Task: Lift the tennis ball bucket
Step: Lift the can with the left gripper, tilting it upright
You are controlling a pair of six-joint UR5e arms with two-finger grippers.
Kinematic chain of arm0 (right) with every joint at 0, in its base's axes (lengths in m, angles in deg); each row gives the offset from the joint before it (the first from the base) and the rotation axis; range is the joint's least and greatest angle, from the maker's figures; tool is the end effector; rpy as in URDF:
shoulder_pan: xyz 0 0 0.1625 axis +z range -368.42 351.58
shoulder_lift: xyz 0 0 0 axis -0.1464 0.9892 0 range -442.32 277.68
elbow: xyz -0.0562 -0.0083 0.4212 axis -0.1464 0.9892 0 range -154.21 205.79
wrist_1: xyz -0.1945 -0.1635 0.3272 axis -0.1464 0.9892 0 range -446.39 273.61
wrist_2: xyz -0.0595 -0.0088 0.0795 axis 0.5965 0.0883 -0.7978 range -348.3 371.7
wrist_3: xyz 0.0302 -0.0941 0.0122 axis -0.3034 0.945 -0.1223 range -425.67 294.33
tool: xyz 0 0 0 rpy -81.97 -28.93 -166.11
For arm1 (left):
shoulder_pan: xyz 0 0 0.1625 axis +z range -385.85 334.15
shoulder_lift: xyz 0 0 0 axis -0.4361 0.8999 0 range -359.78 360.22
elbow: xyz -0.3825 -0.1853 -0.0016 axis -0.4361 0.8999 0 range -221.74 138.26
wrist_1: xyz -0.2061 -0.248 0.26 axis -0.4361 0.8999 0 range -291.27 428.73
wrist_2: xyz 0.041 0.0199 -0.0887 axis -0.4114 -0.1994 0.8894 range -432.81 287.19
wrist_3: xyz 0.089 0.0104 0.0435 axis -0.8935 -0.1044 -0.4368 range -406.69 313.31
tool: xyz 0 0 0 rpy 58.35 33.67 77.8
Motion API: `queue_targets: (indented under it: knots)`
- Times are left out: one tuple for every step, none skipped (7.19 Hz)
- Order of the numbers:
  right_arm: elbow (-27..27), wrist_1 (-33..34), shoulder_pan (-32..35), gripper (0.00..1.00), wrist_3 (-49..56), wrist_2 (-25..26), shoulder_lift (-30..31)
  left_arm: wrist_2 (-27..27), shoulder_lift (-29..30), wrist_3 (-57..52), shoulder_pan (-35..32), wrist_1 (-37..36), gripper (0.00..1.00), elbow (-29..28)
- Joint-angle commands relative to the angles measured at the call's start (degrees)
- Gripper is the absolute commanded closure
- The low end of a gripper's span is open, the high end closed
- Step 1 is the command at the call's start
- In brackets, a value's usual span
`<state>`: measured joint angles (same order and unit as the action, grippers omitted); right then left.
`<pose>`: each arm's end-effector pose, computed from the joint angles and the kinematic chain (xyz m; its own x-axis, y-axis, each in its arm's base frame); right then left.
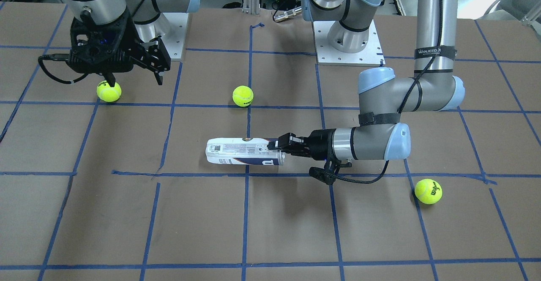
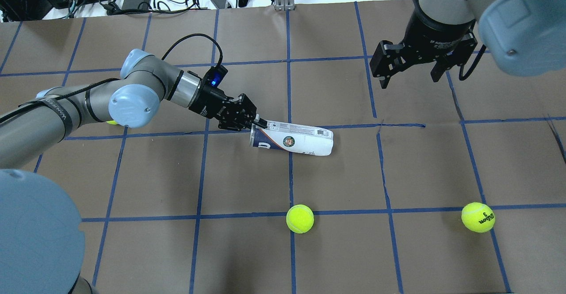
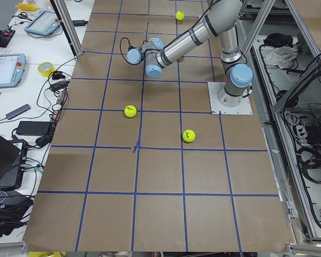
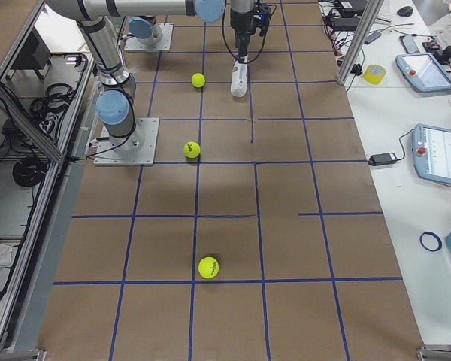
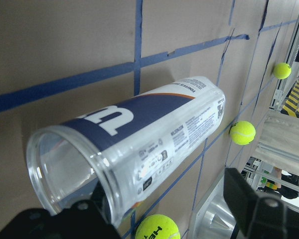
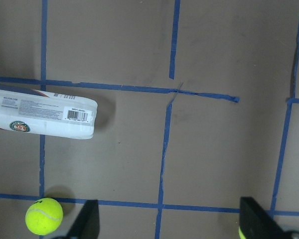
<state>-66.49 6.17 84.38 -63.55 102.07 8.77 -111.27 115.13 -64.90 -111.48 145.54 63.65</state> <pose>0.1562 -0.4791 0.4821 -0.9963 -0.0857 0.0074 -0.0859 0.9960 -0.0236 -0.1695 -0.5532 0.1937 -0.5845 -0.1057 0.8045 0.1208 0.9691 0.2152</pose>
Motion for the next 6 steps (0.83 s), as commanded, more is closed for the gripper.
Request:
queue_targets:
  knots:
    - [-1.14, 2.10, 0.19, 0.00, -1.06, -0.46, 0.84, 0.05, -1.53, 3.71, -0.50, -0.70, 1.00, -0.71]
    - [-1.23, 1.66, 0.20, 0.00, -0.81, -0.46, 1.10, -0.03, -2.76, 6.33, -0.59, -0.79, 1.00, -2.63]
    - [-1.32, 2.01, 0.20, 0.00, -0.81, -0.46, 1.11, -2.99, -4.42, 12.70, -0.59, -1.05, 1.00, -6.91]
    - [-1.66, 1.92, 0.20, 0.00, -0.98, -0.46, 1.19, -6.68, -6.00, 18.25, -1.03, -0.97, 1.00, -11.57]
    - [-1.67, 2.01, 0.11, 0.00, -0.98, -0.37, 1.28, -7.15, -7.32, 19.00, -2.86, -1.05, 1.00, -13.09]
    - [-1.67, 2.27, 0.28, 0.00, -0.98, -0.46, 1.20, -13.25, -8.90, 21.18, -5.05, -2.10, 1.00, -14.85]
